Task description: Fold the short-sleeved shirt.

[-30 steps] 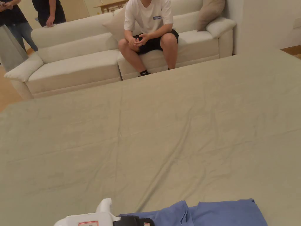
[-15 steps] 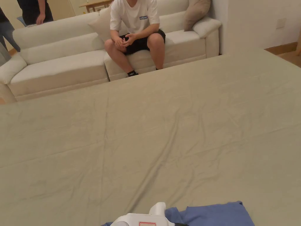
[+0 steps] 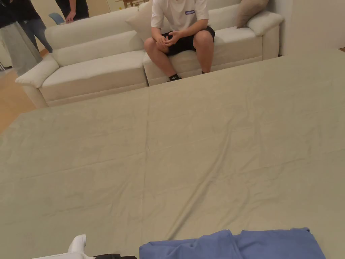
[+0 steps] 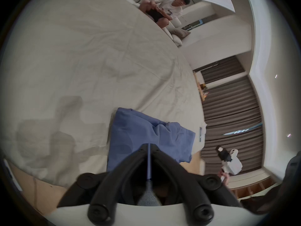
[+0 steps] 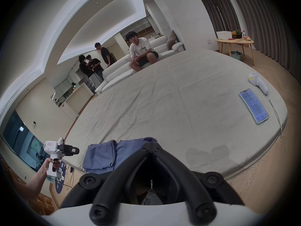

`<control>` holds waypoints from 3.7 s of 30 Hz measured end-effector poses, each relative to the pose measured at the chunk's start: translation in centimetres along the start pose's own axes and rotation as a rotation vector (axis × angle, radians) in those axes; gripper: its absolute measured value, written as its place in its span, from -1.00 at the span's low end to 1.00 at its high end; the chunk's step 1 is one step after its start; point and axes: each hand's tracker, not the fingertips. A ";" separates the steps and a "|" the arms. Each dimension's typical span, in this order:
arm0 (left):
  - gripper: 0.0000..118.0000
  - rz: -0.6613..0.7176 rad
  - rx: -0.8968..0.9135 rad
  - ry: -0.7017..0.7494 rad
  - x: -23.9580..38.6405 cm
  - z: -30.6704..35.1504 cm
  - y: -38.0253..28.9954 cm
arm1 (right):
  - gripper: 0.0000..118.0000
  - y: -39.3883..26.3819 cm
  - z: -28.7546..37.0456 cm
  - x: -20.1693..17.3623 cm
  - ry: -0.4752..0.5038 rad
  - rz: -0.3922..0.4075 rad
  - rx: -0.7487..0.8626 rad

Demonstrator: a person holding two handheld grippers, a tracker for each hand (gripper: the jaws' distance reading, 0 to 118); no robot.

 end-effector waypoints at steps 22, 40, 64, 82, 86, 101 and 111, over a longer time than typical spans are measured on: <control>-0.97 0.061 -0.056 -0.065 -7.3 -5.1 1.3 | -1.00 -0.2 -0.5 -1.5 -0.055 0.014 -0.039; -0.97 -0.273 -0.213 -0.083 23.5 -18.7 -5.4 | -1.00 -0.9 3.1 3.6 -0.034 -0.043 0.026; -1.00 -0.167 -0.312 -0.117 21.3 -28.4 -8.6 | -1.00 -3.7 5.9 9.6 -0.111 -0.155 0.013; -1.00 -0.186 -0.186 -0.028 20.1 -19.4 -6.8 | -1.00 -1.9 -6.3 4.5 0.305 -0.153 -0.232; -1.00 -0.130 -0.083 -0.045 17.5 -12.6 -5.9 | -1.00 -1.7 -16.0 2.9 0.722 -0.427 -0.485; -0.58 -0.025 -0.106 -0.121 11.5 -10.3 -4.4 | -1.00 -3.4 -19.6 7.4 0.434 -0.400 -0.634; 0.98 -0.010 -0.288 -0.092 9.8 -19.4 -3.1 | -1.00 -3.8 -18.5 8.4 0.410 -0.378 -0.621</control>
